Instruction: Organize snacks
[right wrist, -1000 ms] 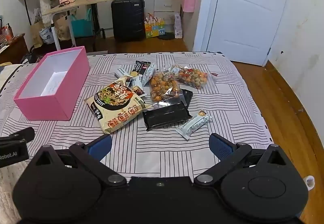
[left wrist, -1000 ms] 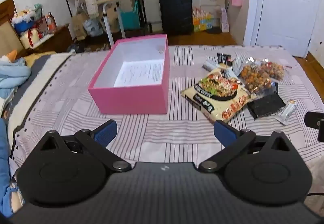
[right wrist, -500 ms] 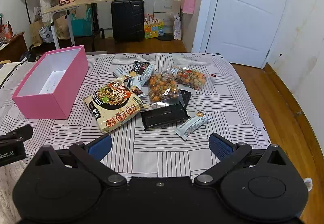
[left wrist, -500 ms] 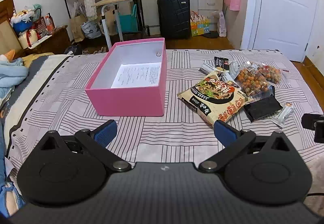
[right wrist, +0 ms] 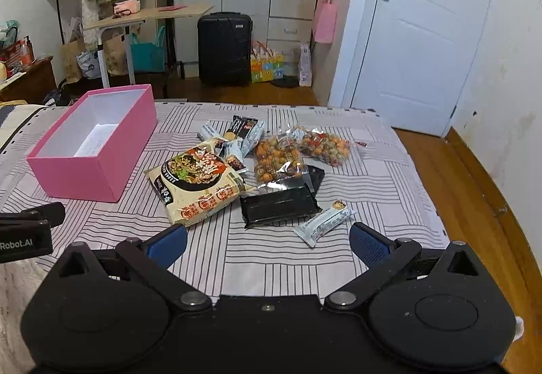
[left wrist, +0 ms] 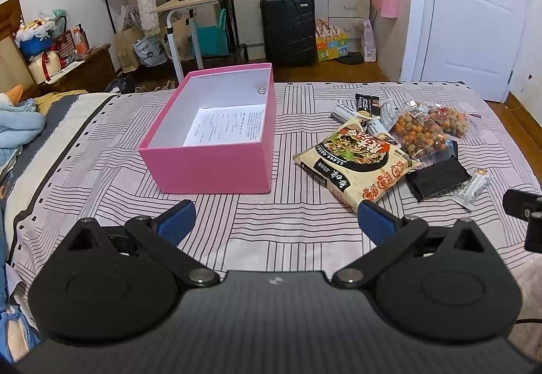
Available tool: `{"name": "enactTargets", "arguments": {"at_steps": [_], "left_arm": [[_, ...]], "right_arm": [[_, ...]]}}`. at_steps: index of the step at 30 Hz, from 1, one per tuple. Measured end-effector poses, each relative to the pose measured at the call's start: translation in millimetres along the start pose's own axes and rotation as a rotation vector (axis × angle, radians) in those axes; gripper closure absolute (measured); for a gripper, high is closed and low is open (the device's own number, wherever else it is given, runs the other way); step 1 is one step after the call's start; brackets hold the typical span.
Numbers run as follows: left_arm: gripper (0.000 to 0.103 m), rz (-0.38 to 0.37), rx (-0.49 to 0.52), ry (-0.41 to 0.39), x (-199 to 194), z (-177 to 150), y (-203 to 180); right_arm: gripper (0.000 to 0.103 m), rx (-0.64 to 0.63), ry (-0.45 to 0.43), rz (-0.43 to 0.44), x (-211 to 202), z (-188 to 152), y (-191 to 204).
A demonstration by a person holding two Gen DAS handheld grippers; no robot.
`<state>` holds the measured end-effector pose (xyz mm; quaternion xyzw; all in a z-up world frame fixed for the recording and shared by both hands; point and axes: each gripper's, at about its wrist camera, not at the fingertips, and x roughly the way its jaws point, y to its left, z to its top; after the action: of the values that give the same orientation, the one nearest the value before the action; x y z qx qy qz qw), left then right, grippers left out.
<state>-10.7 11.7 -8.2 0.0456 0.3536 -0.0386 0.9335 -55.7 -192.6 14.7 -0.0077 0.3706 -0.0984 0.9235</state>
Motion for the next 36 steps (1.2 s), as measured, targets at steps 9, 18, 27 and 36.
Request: {"name": "enactTargets", "arguments": {"at_steps": [9,18,27,36], "left_arm": [[0.0,-0.011,0.012,-0.009,-6.0,-2.3,-3.7],[0.0,-0.019,-0.001,-0.031,-15.2,-0.7,-4.7],[0.0,-0.031,-0.039,-0.015,-21.6,-0.8,3.9],[0.0,-0.026,-0.061,0.001,-22.7,-1.3,11.0]], "right_arm": [[0.0,0.016,-0.035,0.003,-5.7,-0.6,-3.8],[0.0,0.013,-0.051,-0.012,-12.3,-1.6,-2.6],[0.0,-0.004,-0.041,-0.021,-14.6,-1.9,0.0],[0.0,-0.009,-0.04,-0.018,-15.6,-3.5,1.5]]}}
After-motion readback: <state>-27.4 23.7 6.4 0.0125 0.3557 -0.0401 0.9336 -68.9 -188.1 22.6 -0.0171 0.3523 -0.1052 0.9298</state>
